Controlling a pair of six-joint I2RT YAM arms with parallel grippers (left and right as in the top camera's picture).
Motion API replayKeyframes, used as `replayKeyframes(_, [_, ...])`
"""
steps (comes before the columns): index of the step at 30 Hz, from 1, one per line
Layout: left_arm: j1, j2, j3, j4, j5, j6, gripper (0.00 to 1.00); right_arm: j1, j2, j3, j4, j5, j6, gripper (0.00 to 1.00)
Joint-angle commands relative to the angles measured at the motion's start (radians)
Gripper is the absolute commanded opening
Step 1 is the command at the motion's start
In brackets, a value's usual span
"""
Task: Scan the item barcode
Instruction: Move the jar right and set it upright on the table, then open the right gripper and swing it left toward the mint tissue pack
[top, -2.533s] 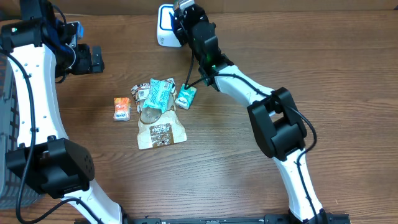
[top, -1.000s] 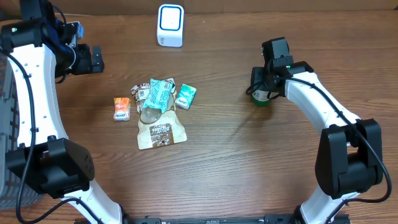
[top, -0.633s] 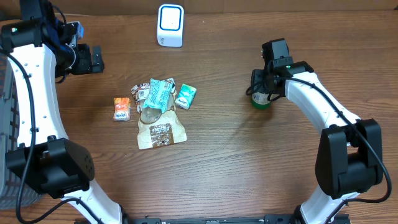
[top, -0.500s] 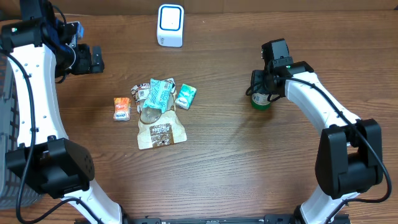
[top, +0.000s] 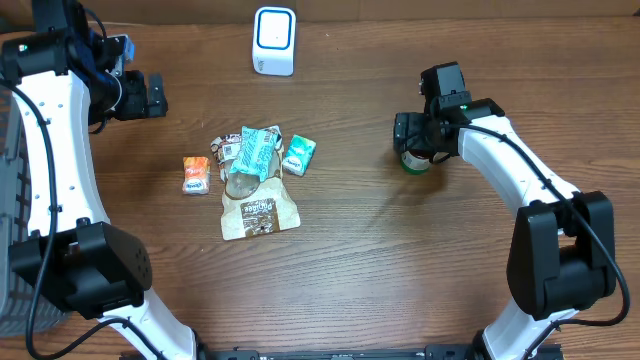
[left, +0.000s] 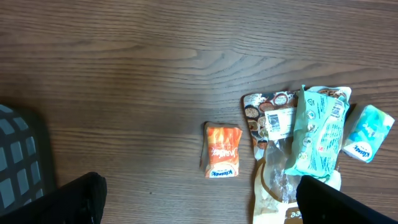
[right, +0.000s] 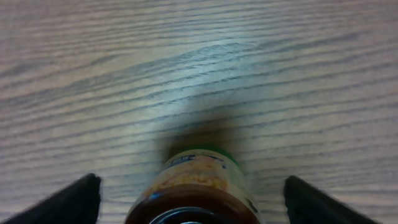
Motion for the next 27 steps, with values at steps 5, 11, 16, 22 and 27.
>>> replayKeyframes(5, [-0.007,-0.016,-0.005,0.001,0.007,0.022,1.00,0.003,-0.014,0.169,-0.181,-0.053,0.000,1.00])
replayKeyframes(11, [-0.007,-0.016,-0.005,0.001,0.007,0.022,1.00,0.006,-0.014,0.397,-0.400,-0.229,0.000,1.00])
replayKeyframes(16, [-0.007,-0.016,-0.005,0.001,0.007,0.022,1.00,0.025,-0.012,0.418,-0.360,-0.515,0.009,1.00])
replayKeyframes(22, [-0.007,-0.016,-0.005,0.001,0.007,0.022,1.00,0.127,-0.010,0.359,-0.246,-0.467,0.186,0.91])
replayKeyframes(27, [-0.007,-0.016,-0.005,0.001,0.007,0.022,0.99,0.232,0.015,0.298,-0.151,-0.331,0.411,0.63])
